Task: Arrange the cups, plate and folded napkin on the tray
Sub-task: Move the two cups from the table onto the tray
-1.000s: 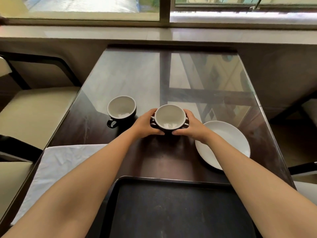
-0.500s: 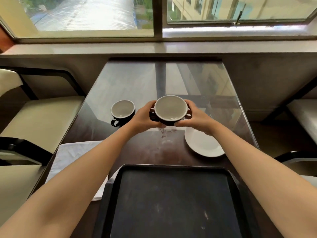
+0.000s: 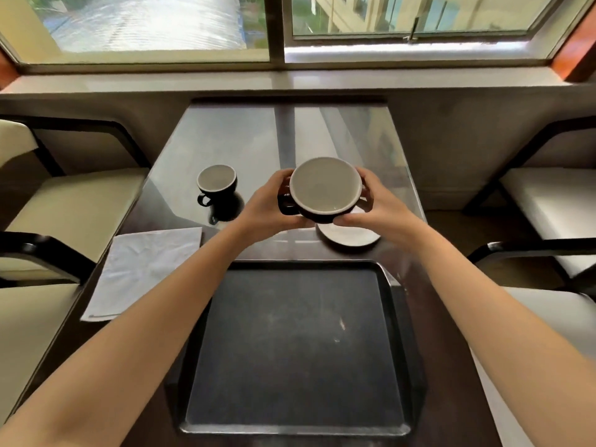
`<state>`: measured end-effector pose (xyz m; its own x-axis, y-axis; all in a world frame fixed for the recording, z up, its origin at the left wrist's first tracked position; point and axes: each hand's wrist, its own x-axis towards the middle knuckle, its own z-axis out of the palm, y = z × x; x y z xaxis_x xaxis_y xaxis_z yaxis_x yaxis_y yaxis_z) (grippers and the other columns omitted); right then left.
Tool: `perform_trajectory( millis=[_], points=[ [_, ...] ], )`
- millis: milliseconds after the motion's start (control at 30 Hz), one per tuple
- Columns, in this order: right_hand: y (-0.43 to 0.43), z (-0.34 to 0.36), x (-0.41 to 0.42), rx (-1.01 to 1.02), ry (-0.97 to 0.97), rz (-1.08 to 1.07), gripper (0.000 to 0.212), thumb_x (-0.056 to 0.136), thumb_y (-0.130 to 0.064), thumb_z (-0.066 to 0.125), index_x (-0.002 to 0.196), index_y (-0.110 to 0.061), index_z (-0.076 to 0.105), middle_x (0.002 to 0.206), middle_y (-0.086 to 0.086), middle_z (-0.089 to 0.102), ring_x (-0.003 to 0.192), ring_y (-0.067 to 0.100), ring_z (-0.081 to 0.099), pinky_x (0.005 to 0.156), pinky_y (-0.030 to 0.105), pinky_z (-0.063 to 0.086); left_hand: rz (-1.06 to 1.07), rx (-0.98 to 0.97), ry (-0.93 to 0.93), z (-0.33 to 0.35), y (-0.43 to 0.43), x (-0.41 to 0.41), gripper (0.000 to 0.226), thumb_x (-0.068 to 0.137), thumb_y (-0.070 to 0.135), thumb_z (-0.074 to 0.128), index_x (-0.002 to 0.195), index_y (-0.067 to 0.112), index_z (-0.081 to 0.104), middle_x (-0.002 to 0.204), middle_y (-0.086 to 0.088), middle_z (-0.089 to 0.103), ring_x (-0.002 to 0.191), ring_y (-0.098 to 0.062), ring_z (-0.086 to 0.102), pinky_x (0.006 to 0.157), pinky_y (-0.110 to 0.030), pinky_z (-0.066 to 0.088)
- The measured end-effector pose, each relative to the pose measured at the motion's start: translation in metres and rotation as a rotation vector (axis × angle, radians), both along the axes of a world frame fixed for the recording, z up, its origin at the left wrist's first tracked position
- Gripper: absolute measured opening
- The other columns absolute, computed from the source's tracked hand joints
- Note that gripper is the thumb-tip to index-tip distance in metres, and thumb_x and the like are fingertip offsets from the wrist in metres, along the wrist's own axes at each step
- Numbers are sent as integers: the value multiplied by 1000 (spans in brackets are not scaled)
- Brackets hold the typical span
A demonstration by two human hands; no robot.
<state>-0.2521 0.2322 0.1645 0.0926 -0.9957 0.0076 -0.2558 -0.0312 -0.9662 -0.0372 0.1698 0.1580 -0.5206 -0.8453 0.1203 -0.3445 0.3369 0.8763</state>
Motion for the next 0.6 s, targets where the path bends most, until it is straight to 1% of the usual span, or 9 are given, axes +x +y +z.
perform_trajectory(
  millis=[67,133,167,233,267,333,400,500,600],
  points=[
    [22,-5,-5,7,11,-12,80,66,-8,81,124,-38,35,124,-9,51,110,-6,53,87,8,44,-7,-1,3,-8,18,-3,82,59,15,86,127,20,40,109,19,55,98,11,57,80,-4,47],
    [42,-13,-9,22,24,-14,81,65,-11,82,124,-41,35,127,-8,49,115,-3,50,90,11,44,-14,17,-3,-18,35,-8,81,58,14,87,125,21,41,109,19,56,99,9,57,81,-5,47],
    [50,-18,-11,30,32,-8,81,66,-10,82,124,-41,35,128,-9,48,116,-4,48,90,8,42,-18,27,-9,-24,42,-10,82,58,13,87,125,19,41,110,15,57,99,8,57,81,-5,47],
    [64,-29,-15,55,60,1,81,66,-10,81,122,-44,33,125,-16,46,113,-13,46,86,1,39,-32,50,-24,-37,55,-15,83,56,14,88,126,16,42,112,9,57,98,7,56,80,-3,45],
    [70,-36,-16,78,74,2,81,66,-12,81,122,-44,31,124,-19,45,113,-13,45,86,0,38,-42,64,-35,-43,61,-18,84,55,16,88,126,16,42,112,8,57,99,7,56,79,-2,43],
    [81,-51,-20,127,84,1,84,67,-14,81,126,-40,28,124,-19,44,115,-4,46,90,4,38,-52,86,-72,-56,70,-23,84,55,21,87,125,18,42,109,13,56,98,4,56,78,0,41],
    [88,-66,-24,162,104,-8,86,67,-17,81,128,-39,26,127,-15,43,118,1,44,94,11,35,-54,107,-104,-69,76,-28,82,55,21,87,124,19,42,107,15,56,98,-1,56,76,-1,41],
    [97,-85,-28,216,110,-22,89,67,-21,82,134,-37,25,134,-12,40,123,4,40,100,22,34,-57,140,-133,-87,85,-34,83,56,23,87,125,23,41,112,14,55,101,-2,56,77,-3,44],
    [104,-103,-30,255,114,-27,93,66,-23,82,137,-36,24,133,-14,37,122,3,38,98,23,33,-63,157,-152,-104,91,-38,85,54,27,87,126,26,41,114,15,54,102,0,55,78,-5,43]
  ],
)
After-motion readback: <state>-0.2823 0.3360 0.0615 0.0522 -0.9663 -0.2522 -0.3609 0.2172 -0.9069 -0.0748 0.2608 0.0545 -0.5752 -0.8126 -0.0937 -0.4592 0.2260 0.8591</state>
